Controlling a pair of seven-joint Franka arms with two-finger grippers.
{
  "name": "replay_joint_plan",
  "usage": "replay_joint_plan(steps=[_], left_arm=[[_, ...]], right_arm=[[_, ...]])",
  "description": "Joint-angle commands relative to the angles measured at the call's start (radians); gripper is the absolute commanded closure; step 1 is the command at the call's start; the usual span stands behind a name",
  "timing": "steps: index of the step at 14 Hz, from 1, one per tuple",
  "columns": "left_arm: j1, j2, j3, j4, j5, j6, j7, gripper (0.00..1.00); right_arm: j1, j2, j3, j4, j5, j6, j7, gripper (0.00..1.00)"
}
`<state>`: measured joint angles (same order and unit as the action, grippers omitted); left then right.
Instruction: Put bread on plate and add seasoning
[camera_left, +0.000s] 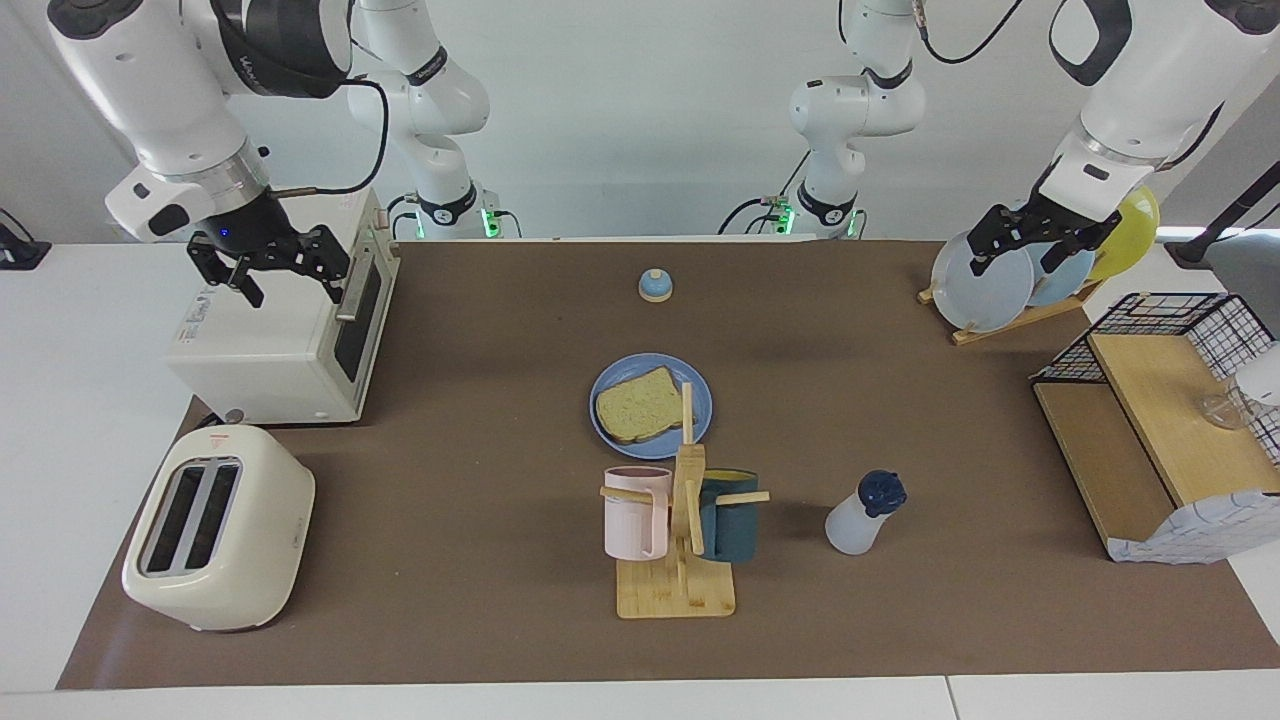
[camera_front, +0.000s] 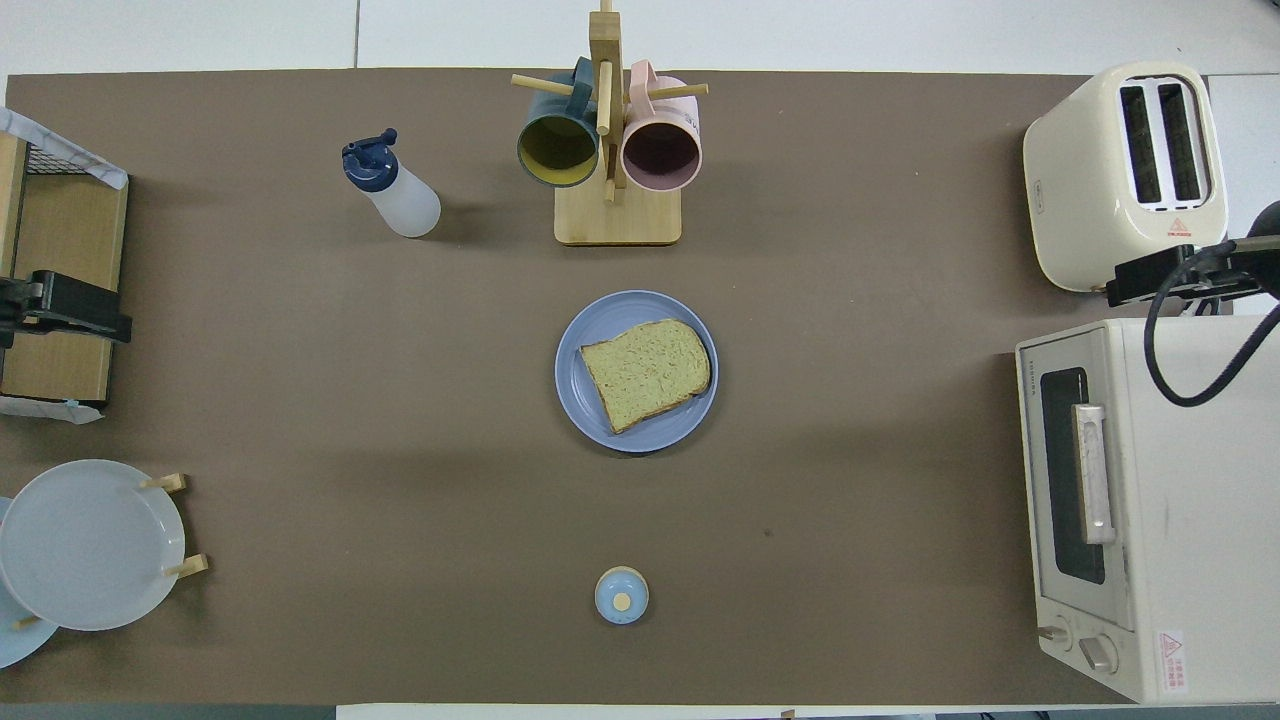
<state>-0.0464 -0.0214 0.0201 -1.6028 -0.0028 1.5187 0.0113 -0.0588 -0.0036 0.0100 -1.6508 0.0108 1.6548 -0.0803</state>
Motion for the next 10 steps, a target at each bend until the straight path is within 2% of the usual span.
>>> replay_joint_plan(steps=[1, 10], left_arm=[[0.008, 0.012, -0.002, 0.037, -0.02, -0.015, -0.011, 0.0], [0.007, 0.001, -0.009, 0.017, -0.017, 0.009, 0.019, 0.0]], right_arm=[[-0.012, -0.006, 0.005, -0.004, 0.009, -0.004, -0.018, 0.0], [-0.012, -0.006, 0.005, -0.004, 0.009, -0.004, -0.016, 0.0]])
